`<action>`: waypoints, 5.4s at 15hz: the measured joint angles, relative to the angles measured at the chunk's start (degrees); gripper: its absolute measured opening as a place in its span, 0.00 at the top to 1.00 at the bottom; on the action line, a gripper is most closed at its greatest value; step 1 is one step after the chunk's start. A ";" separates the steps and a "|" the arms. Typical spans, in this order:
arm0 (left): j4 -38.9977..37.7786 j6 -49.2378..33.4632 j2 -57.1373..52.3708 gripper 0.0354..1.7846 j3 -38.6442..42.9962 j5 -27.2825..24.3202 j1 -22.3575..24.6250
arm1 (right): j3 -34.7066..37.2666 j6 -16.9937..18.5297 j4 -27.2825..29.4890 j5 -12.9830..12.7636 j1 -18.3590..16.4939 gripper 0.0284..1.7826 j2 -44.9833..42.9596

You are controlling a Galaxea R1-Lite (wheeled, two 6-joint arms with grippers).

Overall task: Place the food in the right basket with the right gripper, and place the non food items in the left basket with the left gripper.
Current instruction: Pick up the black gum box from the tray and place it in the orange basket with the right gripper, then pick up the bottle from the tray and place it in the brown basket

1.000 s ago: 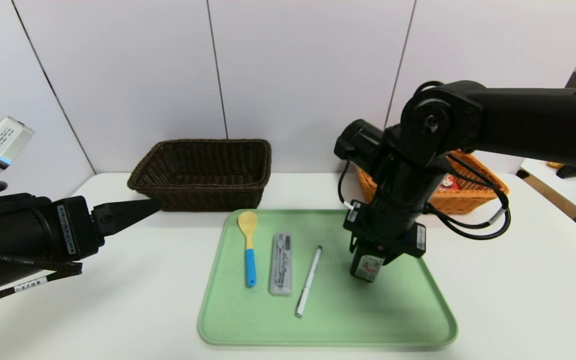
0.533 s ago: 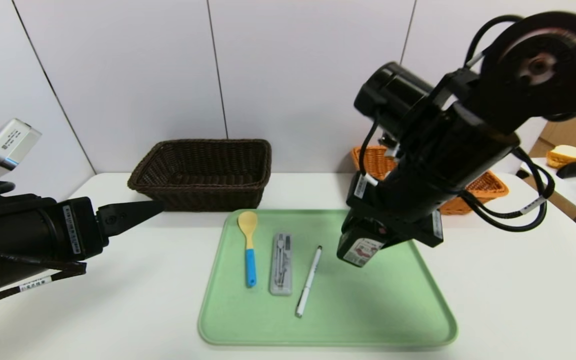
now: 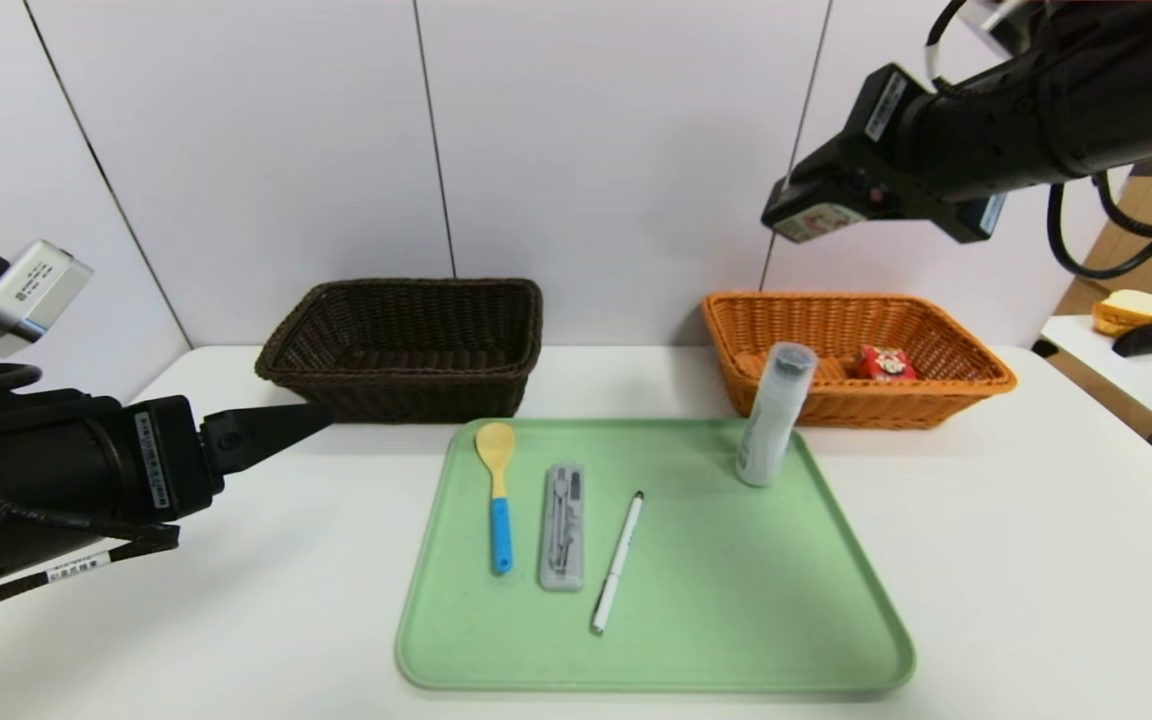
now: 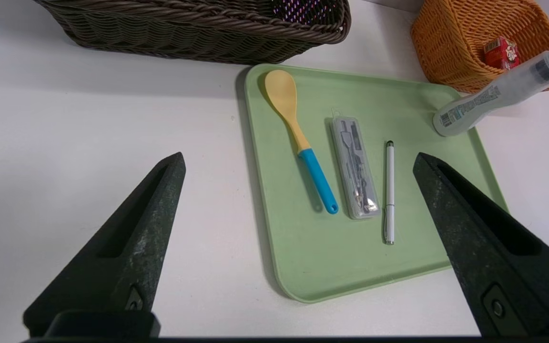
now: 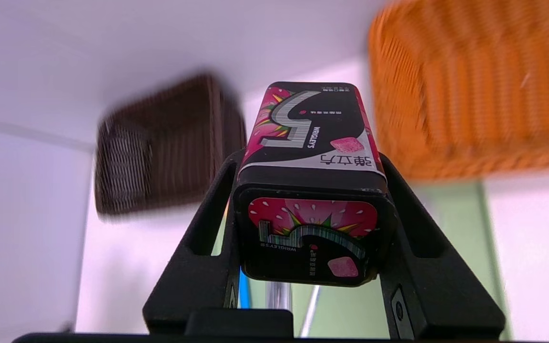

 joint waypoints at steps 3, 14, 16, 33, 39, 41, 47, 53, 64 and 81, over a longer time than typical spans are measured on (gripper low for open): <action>-0.02 0.00 0.20 0.06 0.02 0.01 0.00 | 0.00 0.80 -3.80 2.10 -9.75 0.57 2.33; -0.02 -0.04 1.18 0.06 -0.15 0.01 0.00 | 0.09 8.72 -4.29 10.93 -20.13 0.57 21.00; -0.02 -0.09 1.27 0.06 -0.15 0.01 0.02 | 0.09 8.52 -4.33 10.80 -20.24 0.57 22.94; -0.02 0.05 2.67 0.06 -1.63 -1.72 -1.44 | 1.61 8.72 -11.33 3.78 -15.76 0.10 14.29; -15.18 5.16 9.62 0.06 -0.67 -5.00 -13.81 | 19.69 -5.36 -21.10 6.12 -14.28 0.07 -1.26; -22.69 8.42 15.47 0.06 -0.63 -5.11 -15.49 | 30.44 -15.08 -32.52 9.14 -14.75 0.06 -5.78; -41.97 11.82 34.49 0.06 -2.79 -4.34 -22.55 | 48.43 -35.94 -58.22 16.45 -18.60 0.05 -14.58; -46.82 15.18 49.37 0.06 -13.18 1.17 -27.17 | 55.86 -38.08 -58.64 16.42 -25.60 0.05 -17.49; -45.18 17.69 64.70 0.06 -33.09 7.64 -30.45 | 63.01 -37.62 -58.88 20.18 -33.09 0.05 -17.25; -41.78 17.44 75.28 0.06 -50.03 13.54 -31.21 | 67.54 -37.73 -62.53 21.03 -33.91 0.05 -17.41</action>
